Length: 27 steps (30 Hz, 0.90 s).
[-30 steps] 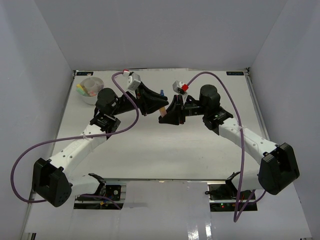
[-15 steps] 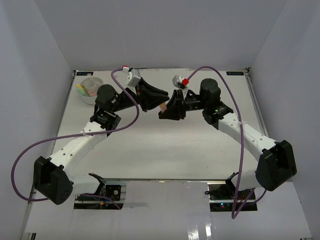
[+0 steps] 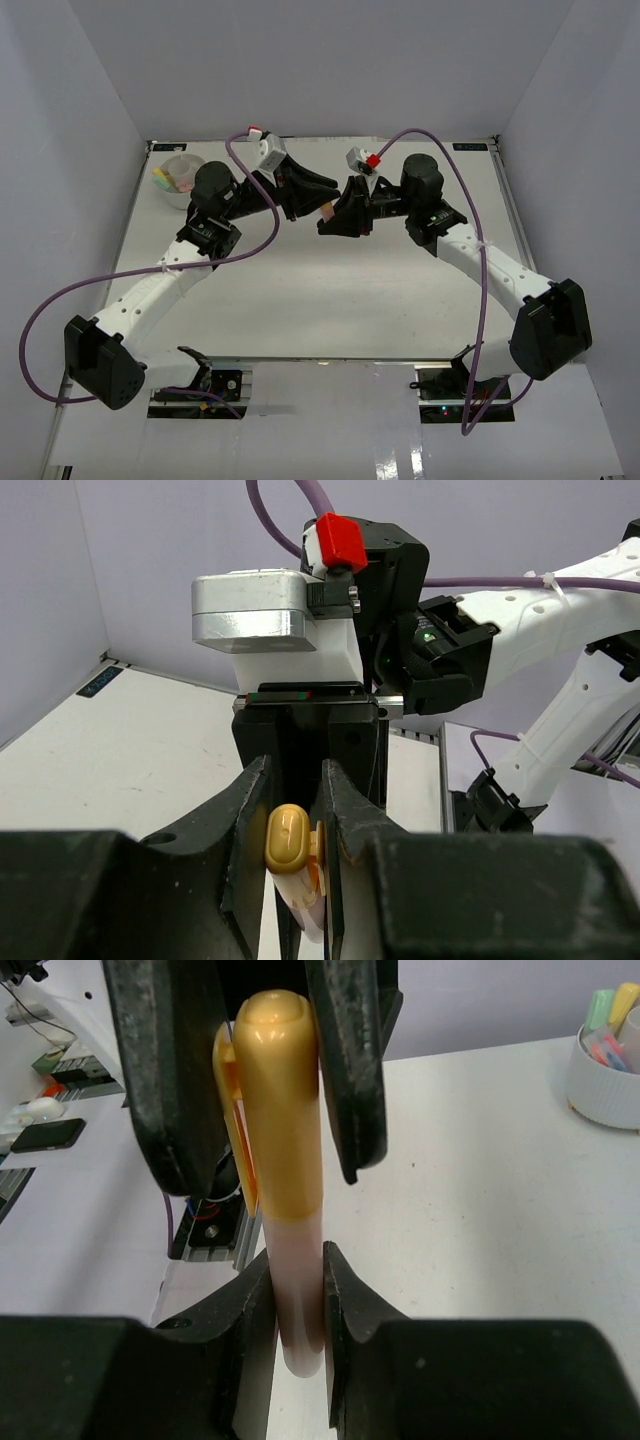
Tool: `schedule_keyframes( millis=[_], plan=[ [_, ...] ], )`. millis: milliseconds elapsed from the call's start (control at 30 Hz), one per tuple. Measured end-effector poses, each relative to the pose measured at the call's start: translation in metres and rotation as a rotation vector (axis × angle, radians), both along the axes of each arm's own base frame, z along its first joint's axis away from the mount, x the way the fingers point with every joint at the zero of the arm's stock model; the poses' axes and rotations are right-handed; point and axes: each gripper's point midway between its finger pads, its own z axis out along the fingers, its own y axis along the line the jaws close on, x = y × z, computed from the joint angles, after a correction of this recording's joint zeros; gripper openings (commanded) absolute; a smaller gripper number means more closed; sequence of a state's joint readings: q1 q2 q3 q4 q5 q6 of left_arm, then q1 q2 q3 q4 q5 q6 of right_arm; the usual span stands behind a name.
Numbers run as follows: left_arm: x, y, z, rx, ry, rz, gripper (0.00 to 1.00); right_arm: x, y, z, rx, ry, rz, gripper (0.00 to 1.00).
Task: Sort the stationery into containers
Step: Close the pen cap on the pen.
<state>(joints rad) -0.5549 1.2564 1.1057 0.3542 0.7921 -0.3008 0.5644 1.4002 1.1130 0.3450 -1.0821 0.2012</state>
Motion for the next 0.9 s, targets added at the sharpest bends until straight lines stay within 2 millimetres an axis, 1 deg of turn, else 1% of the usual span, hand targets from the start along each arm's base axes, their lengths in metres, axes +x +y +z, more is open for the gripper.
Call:
schedule_keyframes(
  millis=[167, 267, 300, 367, 400, 467, 500, 567, 600, 700, 800, 900],
  plan=[
    [-0.004, -0.006, 0.004, 0.029, -0.015, -0.024, 0.00, -0.001, -0.004, 0.000, 0.026, -0.035, -0.009, 0.11],
    [-0.007, -0.010, 0.003, 0.054, -0.015, -0.054, 0.00, -0.003, -0.006, -0.003, 0.037, -0.042, -0.016, 0.18],
    [-0.008, -0.012, 0.002, 0.062, -0.012, -0.063, 0.00, -0.004, -0.007, -0.005, 0.040, -0.043, -0.019, 0.25],
    [-0.009, -0.014, -0.003, 0.080, -0.002, -0.081, 0.00, -0.005, -0.008, -0.009, 0.039, -0.036, -0.022, 0.34],
    [-0.011, -0.015, -0.008, 0.096, 0.009, -0.097, 0.00, -0.003, -0.008, -0.008, 0.046, -0.039, -0.035, 0.44],
    [-0.014, -0.020, -0.027, 0.139, 0.063, -0.128, 0.00, -0.003, -0.009, 0.000, 0.067, -0.064, -0.042, 0.55],
    [-0.013, -0.022, -0.033, 0.152, 0.077, -0.140, 0.00, -0.003, -0.009, 0.003, 0.075, -0.071, -0.052, 0.65],
    [-0.014, -0.024, -0.051, 0.185, 0.127, -0.156, 0.00, -0.002, -0.011, 0.010, 0.090, -0.089, -0.067, 0.71],
    [-0.015, -0.025, -0.057, 0.199, 0.145, -0.158, 0.00, -0.002, -0.011, 0.012, 0.096, -0.101, -0.070, 0.77],
    [-0.015, -0.023, -0.068, 0.223, 0.180, -0.148, 0.00, -0.002, -0.013, 0.015, 0.106, -0.128, -0.087, 0.83],
    [-0.009, -0.021, -0.069, 0.222, 0.179, -0.113, 0.00, -0.004, -0.016, 0.005, 0.093, -0.130, -0.101, 0.87],
    [-0.002, -0.015, -0.067, 0.210, 0.164, -0.059, 0.00, -0.005, -0.019, -0.026, 0.040, -0.083, -0.117, 0.90]
  ],
)
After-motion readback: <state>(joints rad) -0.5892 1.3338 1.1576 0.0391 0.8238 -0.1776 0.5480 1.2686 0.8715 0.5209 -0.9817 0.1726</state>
